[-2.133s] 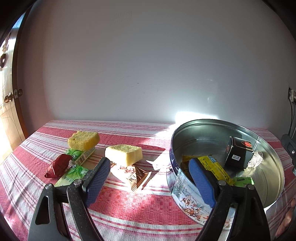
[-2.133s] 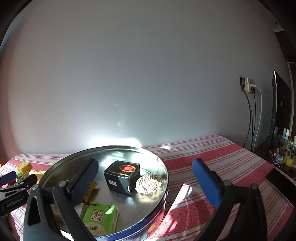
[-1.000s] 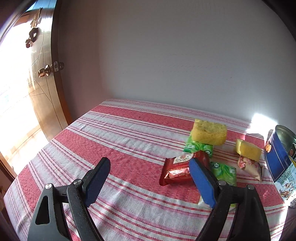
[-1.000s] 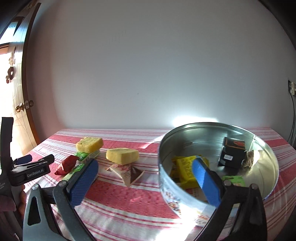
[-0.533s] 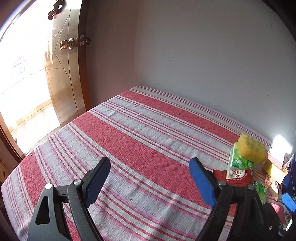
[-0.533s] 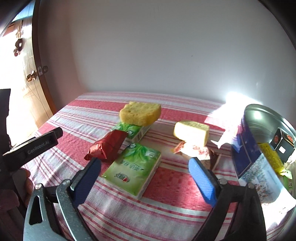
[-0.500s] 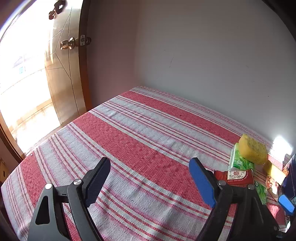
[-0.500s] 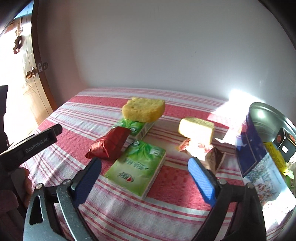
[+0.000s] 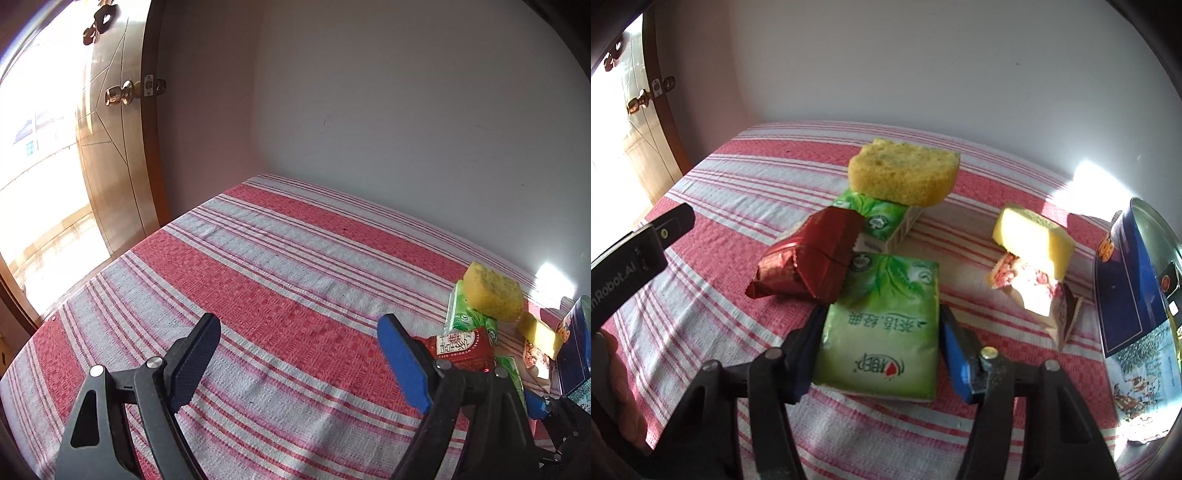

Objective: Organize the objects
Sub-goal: 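Grasp the red snack bag with the left gripper while the right grasps a green tissue pack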

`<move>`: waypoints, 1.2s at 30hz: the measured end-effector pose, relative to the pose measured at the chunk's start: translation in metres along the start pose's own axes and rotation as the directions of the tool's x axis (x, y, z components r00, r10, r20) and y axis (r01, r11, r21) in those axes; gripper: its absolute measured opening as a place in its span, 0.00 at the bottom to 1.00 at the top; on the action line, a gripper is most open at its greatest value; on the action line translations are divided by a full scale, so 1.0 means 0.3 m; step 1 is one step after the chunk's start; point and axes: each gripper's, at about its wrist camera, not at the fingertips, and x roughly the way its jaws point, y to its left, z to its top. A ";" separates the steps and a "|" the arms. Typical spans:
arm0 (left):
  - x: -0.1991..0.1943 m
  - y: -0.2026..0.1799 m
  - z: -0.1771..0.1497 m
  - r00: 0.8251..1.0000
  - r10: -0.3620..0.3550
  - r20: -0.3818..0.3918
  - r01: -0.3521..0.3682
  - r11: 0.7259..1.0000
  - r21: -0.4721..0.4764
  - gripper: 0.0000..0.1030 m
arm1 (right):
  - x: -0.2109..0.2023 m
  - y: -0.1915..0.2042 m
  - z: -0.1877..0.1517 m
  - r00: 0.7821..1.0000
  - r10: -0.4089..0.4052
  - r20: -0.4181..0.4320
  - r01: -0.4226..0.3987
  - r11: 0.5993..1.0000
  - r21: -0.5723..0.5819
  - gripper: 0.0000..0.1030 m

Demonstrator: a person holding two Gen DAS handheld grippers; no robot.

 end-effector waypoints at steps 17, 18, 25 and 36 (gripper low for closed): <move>0.005 -0.279 -0.029 0.957 -0.275 -0.090 0.285 0.949 0.135 0.86 | -0.270 -0.248 -0.105 0.939 -0.007 0.344 -0.013 0.998 0.056 0.51; 0.025 -0.301 -0.029 0.957 -0.267 -0.112 0.281 0.950 0.136 0.86 | -0.279 -0.253 -0.106 0.935 -0.015 0.355 -0.005 0.998 0.055 0.51; 0.137 -0.380 -0.060 0.943 -0.209 -0.259 0.256 0.953 0.163 0.82 | -0.279 -0.301 -0.096 0.938 -0.013 0.347 -0.013 0.997 0.074 0.52; 0.113 -0.344 -0.058 0.946 -0.240 -0.220 0.272 0.954 0.128 0.53 | -0.280 -0.298 -0.090 0.936 -0.024 0.352 -0.006 0.996 0.085 0.51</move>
